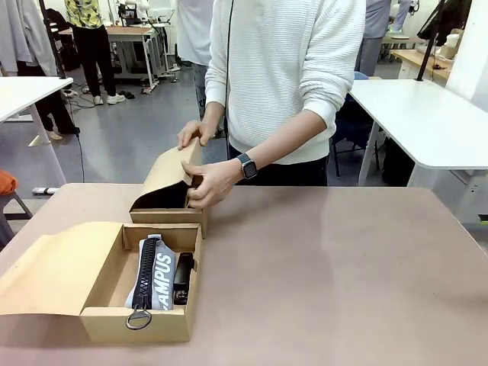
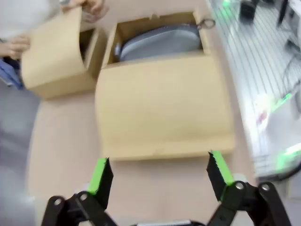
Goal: Place items inside the box.
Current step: Close the lid of the Mailer Box closest to the robot.
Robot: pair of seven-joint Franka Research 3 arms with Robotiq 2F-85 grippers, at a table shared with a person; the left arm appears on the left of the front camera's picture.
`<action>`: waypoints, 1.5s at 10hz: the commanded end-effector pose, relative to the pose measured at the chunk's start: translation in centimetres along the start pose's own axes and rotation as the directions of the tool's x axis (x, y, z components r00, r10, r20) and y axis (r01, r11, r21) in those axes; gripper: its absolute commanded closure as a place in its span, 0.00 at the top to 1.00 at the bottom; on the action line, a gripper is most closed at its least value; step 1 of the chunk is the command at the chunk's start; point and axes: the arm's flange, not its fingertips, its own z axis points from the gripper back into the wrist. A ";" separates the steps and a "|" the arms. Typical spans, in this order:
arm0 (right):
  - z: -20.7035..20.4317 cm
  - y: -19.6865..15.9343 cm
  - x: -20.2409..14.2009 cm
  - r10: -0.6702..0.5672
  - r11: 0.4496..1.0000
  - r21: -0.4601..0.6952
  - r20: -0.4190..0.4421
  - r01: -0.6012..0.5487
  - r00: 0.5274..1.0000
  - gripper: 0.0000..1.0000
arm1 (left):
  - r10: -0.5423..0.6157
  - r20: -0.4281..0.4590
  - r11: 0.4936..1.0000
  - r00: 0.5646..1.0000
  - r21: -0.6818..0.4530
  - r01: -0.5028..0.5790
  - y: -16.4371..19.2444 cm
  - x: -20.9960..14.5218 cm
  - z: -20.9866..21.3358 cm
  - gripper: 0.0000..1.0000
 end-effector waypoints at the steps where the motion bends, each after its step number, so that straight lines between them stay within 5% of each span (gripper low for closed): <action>1: 0.0 0.6 0.2 -0.020 1.000 0.020 0.008 0.020 1.000 1.00 | 0.144 0.093 0.989 0.985 -0.048 -0.140 -1.1 1.4 -0.4 1.00; 2: 0.0 0.6 0.2 -0.020 1.000 0.020 0.008 0.020 1.000 1.00 | 0.144 0.093 0.989 0.985 -0.048 -0.140 -1.1 1.4 -0.4 1.00; 3: 0.0 0.6 0.2 -0.020 1.000 0.020 0.008 0.020 1.000 1.00 | -0.006 -0.006 1.000 1.000 -0.001 0.006 0.2 -0.2 -0.2 1.00; 4: 0.0 0.6 0.2 -0.020 1.000 0.020 0.008 0.020 1.000 1.00 | 0.044 -0.313 0.993 0.949 0.117 -0.007 0.3 -1.0 -3.4 1.00; 5: 0.0 0.6 0.2 -0.020 1.000 0.020 0.008 0.020 1.000 1.00 | 0.038 -0.333 0.998 0.942 0.061 -0.019 0.6 -3.3 -6.8 1.00; 6: 0.0 0.6 0.2 -0.020 1.000 0.020 0.008 0.020 1.000 1.00 | 0.033 -0.276 0.999 0.961 0.045 -0.022 0.5 -4.4 -8.6 1.00; 11: 0.0 0.6 0.2 -0.020 1.000 0.020 0.008 0.020 1.000 1.00 | 0.074 -0.328 0.996 0.942 -0.015 -0.084 0.6 -8.6 -15.1 1.00; 15: 0.0 0.6 0.2 -0.020 1.000 0.020 0.008 0.020 1.000 1.00 | 0.082 -0.123 0.996 0.989 0.053 -0.076 0.9 -6.7 -16.8 1.00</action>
